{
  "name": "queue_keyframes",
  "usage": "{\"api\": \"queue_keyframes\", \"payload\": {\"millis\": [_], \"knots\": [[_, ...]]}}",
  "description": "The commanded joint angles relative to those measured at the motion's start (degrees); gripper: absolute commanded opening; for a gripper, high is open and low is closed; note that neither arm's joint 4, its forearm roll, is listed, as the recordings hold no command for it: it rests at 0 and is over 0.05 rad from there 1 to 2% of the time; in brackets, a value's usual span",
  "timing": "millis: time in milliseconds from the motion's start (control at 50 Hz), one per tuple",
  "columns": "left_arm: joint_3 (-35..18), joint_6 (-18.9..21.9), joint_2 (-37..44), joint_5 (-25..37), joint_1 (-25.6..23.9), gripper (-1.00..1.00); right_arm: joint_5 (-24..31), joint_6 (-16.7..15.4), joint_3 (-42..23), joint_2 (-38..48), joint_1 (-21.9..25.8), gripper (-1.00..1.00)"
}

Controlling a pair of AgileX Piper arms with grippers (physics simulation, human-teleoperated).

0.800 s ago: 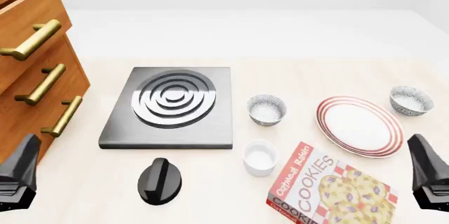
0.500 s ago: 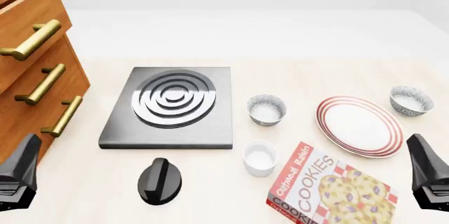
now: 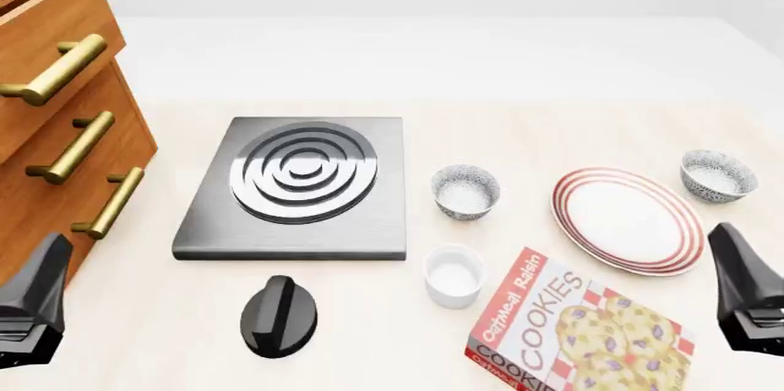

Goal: Pick the akita bowl next to the plate and place it on the plate.

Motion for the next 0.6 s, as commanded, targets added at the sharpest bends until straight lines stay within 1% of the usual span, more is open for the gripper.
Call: {"api": "queue_keyframes", "payload": {"millis": [20, 180, 600], "knots": [[0.00, 0.00, 0.00, 0.00, 0.00, 1.00, -3.80, -0.09, -0.66, 4.66, -0.30, 1.00], [0.00, 0.00, 0.00, 0.00, 0.00, 1.00, -5.82, -0.46, -1.14, 7.12, -0.15, 1.00], [0.00, 0.00, 0.00, 0.00, 0.00, 1.00, -10.94, -0.10, -3.67, 14.51, 0.76, 1.00]]}}
